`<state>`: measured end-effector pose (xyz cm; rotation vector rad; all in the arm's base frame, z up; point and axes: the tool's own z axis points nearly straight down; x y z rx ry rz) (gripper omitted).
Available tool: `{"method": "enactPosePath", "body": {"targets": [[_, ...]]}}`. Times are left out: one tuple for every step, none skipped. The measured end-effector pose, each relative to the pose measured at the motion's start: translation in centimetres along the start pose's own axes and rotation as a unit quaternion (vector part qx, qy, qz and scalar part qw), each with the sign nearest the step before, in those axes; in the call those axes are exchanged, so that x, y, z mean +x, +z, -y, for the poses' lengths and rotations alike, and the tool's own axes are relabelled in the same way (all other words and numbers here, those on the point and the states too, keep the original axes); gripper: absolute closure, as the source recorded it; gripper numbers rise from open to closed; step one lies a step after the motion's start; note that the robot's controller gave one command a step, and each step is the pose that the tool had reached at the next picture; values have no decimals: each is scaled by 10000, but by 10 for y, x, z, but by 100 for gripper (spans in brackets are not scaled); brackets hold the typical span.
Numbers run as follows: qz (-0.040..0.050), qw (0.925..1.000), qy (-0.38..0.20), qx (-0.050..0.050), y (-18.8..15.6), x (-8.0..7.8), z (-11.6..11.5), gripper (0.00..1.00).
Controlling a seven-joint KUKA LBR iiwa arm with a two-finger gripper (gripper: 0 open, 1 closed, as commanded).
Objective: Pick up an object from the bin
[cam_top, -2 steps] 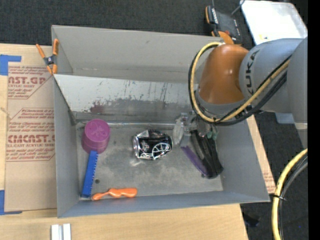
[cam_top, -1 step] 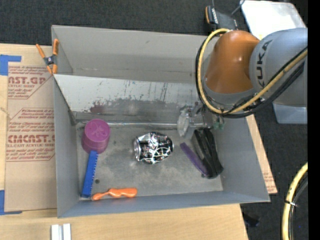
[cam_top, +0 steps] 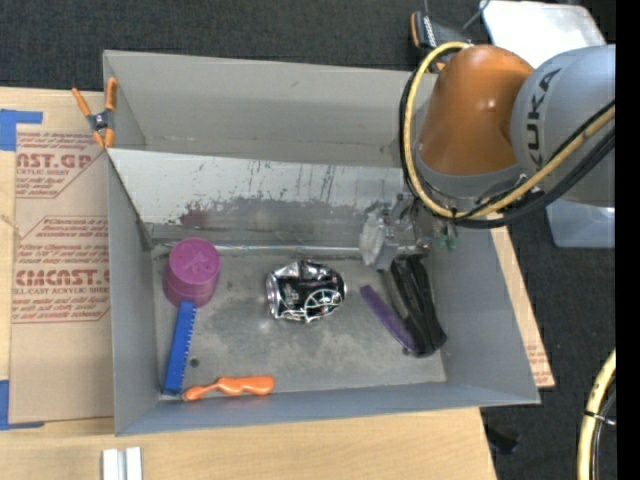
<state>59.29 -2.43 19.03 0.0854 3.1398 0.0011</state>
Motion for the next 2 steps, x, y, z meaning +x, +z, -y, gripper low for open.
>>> {"method": "enactPosePath", "body": {"targets": [[7, 10000, -2, -2, -26, 0, 0, 100], [20, 10000, -2, -3, -49, -1, 0, 100]]}}
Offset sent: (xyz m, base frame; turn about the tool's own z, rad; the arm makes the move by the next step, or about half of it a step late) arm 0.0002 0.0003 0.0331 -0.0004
